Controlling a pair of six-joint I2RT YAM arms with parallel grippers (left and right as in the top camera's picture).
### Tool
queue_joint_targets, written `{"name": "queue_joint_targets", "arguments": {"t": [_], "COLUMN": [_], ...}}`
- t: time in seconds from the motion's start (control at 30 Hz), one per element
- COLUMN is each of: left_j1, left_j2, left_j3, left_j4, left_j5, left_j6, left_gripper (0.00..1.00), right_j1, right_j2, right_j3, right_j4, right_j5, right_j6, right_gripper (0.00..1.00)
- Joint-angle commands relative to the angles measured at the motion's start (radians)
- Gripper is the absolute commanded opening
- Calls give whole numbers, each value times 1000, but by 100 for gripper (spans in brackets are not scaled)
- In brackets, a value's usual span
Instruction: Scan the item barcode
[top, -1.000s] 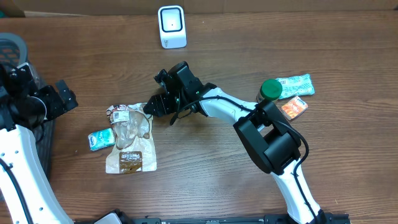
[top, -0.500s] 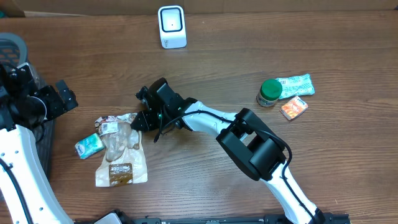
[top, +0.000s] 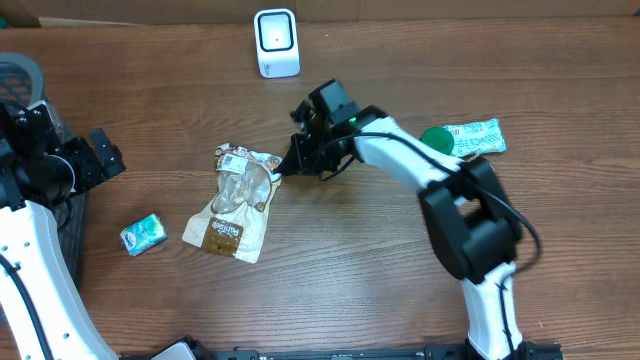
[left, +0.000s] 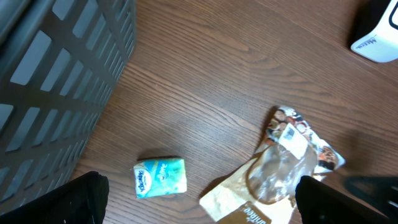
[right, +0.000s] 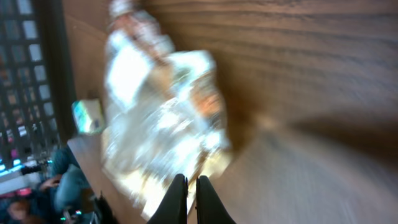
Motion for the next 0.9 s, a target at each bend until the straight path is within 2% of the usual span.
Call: {"name": "queue_joint_targets", "arguments": {"t": [0.0,0.1,0.13,0.17,0.2,0.23,0.27,0.4,0.53,0.6,0.63,0.7,0.73,0.77,0.87], "left_j1": [-1,-1,-1,-1,-1,-1,-1,-1,-1,-1,-1,-3,-5,-10,-24], "left_j2": [-2,-2,-2,-2,-2,-2,-2,-2,-2,-2,-2,2,4,8,23], "left_j3": [14,14,14,14,14,14,14,14,14,14,14,13,13,11,8], "left_j4": [0,0,0,0,0,0,0,6,-34,-12,-3,6,8,14,24], "left_j5": [11,11,11,11,11,11,11,23,120,152,150,146,146,143,85], "left_j6": [23,23,23,23,23,23,23,-18,-171,-172,-172,-173,-173,-172,-157], "left_gripper": [100,100,100,100,99,100,100,99,100,100,94,37,24,5,4], "right_j1": [21,28,28,28,28,28,28,-15,-102,-132,-147,-166,-170,-172,-171], "right_j2": [-108,-106,-106,-105,-105,-103,-101,-101,-101,-101,-101,-101,-101,-101,-101], "right_j3": [2,-2,-2,-2,-2,-2,-2,-2,0,3,8,13,14,14,14], "right_j4": [-84,-143,-153,-154,-157,-160,-165,-214,-320,-357,-383,-421,-431,-439,-441], "right_j5": [68,85,89,93,106,129,142,139,57,34,34,34,34,34,34], "right_j6": [-94,-96,-96,-90,-83,-80,-81,-93,-250,-295,-308,-341,-348,-356,-354], "right_gripper": [4,5,15,34,47,58,62,64,64,64,64,64,64,63,62]}}
